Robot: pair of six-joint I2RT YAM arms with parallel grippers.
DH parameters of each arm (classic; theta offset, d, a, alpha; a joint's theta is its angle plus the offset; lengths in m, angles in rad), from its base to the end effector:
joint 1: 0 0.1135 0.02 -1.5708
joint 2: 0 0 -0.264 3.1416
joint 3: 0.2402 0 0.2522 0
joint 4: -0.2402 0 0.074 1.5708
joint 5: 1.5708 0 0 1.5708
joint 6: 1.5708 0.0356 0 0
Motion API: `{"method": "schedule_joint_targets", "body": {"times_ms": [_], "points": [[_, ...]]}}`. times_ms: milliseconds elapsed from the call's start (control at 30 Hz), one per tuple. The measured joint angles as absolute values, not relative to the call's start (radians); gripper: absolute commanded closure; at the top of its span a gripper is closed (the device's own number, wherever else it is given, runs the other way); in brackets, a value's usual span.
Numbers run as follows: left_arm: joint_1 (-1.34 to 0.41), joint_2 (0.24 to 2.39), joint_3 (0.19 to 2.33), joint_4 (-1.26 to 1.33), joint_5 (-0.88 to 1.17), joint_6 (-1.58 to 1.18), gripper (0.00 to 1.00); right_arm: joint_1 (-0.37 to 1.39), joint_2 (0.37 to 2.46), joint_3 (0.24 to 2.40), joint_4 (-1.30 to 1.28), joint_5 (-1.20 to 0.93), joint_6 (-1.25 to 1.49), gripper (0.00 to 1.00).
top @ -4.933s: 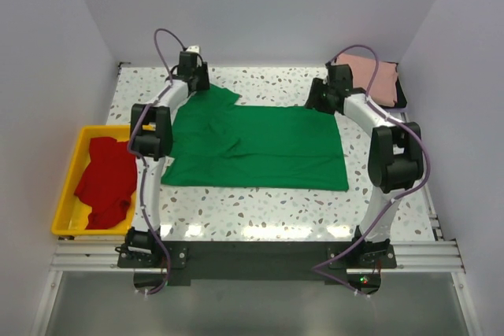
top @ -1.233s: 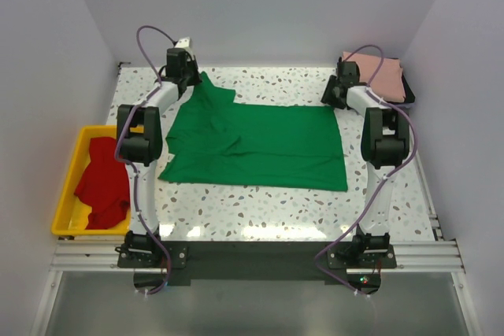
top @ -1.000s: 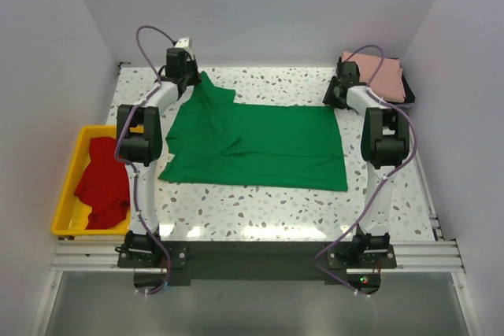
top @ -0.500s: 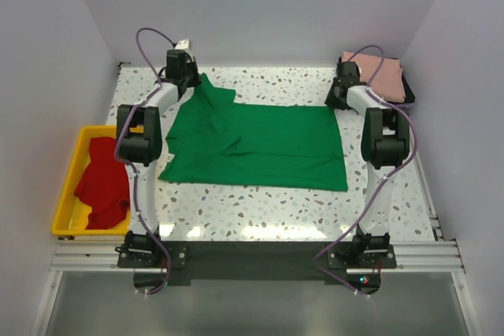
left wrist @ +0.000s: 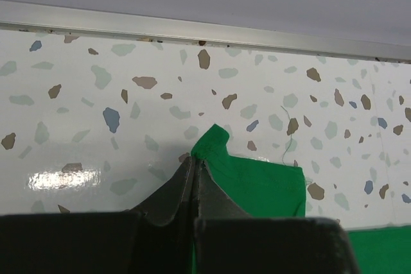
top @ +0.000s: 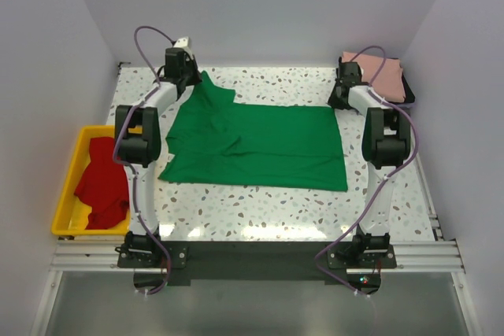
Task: Fold and stack the t-shirts
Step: Fold the tshirt
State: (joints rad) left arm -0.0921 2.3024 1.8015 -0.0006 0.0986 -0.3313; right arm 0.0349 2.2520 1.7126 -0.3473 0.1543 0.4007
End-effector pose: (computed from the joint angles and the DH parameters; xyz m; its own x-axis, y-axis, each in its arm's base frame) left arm 0.5334 -0.0528 0.1923 -0.5104 -0.2779 -0.8138 0.0121 0.9439 -0.3300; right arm 0.4961 0.0118 0.1596 -0.6887 0.3616 -0.6284 0.3598 0.9230 0.1368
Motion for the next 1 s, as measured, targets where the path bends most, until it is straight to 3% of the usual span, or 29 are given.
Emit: {"method": "schedule_joint_targets", "body": {"times_ms": [533, 1000], "points": [[-0.092, 2.212, 1.742, 0.008, 0.111, -0.349, 1.00, 0.031, 2.201, 1.642, -0.350, 0.122, 0.430, 1.00], [-0.092, 2.025, 1.571, 0.038, 0.117, -0.376, 1.00, 0.016, 2.038, 1.521, -0.366, 0.139, 0.458, 1.00]]}}
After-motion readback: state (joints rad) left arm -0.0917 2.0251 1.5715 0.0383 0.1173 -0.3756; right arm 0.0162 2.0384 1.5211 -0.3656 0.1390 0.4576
